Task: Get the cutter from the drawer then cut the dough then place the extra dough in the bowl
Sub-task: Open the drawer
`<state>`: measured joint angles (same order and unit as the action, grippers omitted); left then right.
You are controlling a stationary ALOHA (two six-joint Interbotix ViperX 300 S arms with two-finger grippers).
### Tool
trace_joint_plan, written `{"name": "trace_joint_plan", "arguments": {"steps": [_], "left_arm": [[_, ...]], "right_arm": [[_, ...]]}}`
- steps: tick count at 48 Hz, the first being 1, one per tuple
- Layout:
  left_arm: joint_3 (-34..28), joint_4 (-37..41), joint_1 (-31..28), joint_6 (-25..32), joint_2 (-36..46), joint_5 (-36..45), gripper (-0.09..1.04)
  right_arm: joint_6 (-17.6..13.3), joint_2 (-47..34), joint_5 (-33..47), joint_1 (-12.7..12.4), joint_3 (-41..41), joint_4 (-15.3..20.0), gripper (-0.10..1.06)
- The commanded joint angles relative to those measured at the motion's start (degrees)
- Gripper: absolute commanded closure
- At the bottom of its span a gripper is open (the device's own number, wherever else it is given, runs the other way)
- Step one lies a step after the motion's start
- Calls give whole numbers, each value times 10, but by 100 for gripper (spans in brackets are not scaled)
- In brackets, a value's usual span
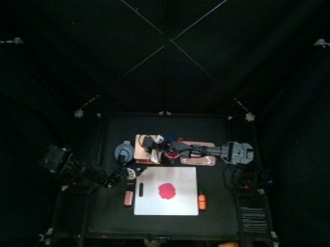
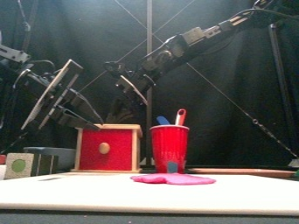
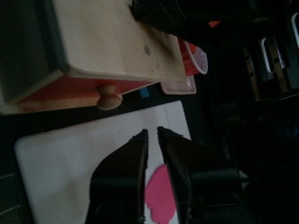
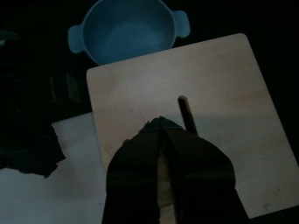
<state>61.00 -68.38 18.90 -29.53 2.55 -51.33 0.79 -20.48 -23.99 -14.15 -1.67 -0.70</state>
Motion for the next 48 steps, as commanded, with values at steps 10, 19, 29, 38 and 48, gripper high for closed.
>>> {"name": "trace_joint_plan", "arguments": {"steps": [10, 19, 29, 38, 48], "left_arm": [[-25, -84, -1, 1, 5, 35, 15], [-29, -120, -16, 2, -5, 36, 15], [-46, -115, -36, 4, -30, 40, 16], [-56, -111, -52, 4, -46, 40, 16], [-55, -112, -69, 6, -51, 40, 16]], "right_arm": [[-2, 10, -7, 4, 3, -1, 94], [-5, 10, -6, 4, 4, 1, 94], [-8, 10, -5, 4, 4, 1, 94], [-9, 10, -4, 5, 4, 1, 94], [-11, 6, -4, 5, 8, 1, 94]]}}
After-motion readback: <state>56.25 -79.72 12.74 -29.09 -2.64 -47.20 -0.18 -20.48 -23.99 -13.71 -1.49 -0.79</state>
